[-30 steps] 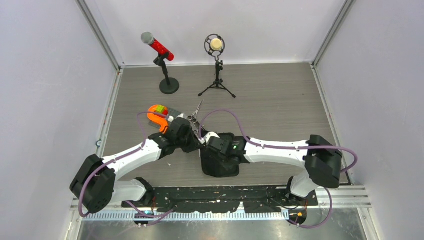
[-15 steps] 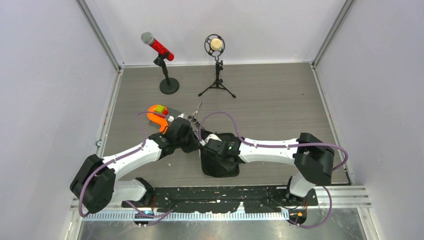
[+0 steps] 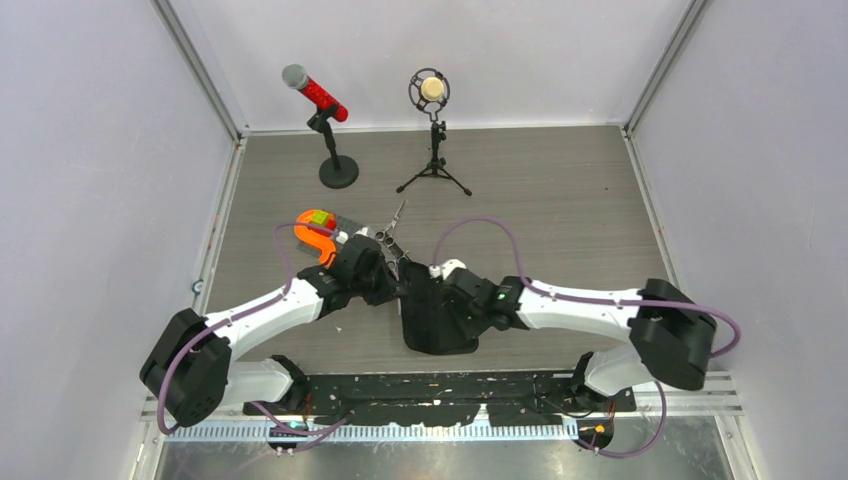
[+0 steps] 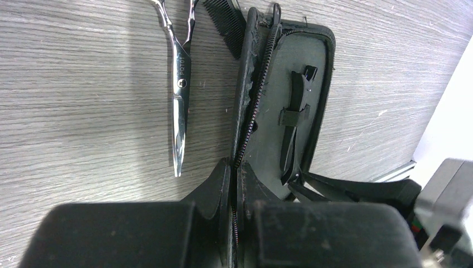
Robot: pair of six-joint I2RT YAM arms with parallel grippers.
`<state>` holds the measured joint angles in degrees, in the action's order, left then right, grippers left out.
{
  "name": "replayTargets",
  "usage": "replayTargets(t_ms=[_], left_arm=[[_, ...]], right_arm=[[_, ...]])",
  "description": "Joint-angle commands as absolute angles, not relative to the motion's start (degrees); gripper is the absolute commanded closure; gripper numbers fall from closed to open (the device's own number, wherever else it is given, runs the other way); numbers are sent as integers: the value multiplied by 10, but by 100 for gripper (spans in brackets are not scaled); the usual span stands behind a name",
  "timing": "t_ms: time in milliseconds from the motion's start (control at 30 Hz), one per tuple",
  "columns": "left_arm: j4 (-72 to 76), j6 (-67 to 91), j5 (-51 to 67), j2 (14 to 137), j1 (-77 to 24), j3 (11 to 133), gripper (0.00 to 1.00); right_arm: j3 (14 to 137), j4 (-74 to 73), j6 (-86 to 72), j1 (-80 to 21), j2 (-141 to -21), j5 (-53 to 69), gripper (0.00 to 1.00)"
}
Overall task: Sort the hair-cutting tools
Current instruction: Place the haircut tool in the hairdressing tool bag.
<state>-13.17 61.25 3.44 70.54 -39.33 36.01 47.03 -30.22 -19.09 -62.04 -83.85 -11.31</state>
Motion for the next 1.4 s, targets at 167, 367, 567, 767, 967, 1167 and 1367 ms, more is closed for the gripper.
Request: replayTargets(t_ms=[167, 367, 567, 767, 967, 1167, 1367], left_arm=[[-132, 602, 38, 701, -396, 377, 100], [-157, 566, 50, 717, -396, 401, 100], [-171, 536, 73, 740, -396, 417, 100], [-205, 493, 73, 753, -395, 433, 100], [-205, 479, 83, 765, -395, 438, 100], [-213, 456, 99, 786, -395, 459, 100], [-170, 489, 127, 825, -399, 474, 100]], right_arm=[[281, -38, -187, -495, -759, 120, 95], [248, 48, -184, -456, -768, 185, 95], [244, 102, -190, -424, -786, 202, 95], [248, 84, -176, -413, -784, 192, 94], [243, 54, -203, -412, -785, 131, 87], [235, 50, -231, -412, -744, 105, 74], [249, -5, -247, -407, -647, 42, 48]])
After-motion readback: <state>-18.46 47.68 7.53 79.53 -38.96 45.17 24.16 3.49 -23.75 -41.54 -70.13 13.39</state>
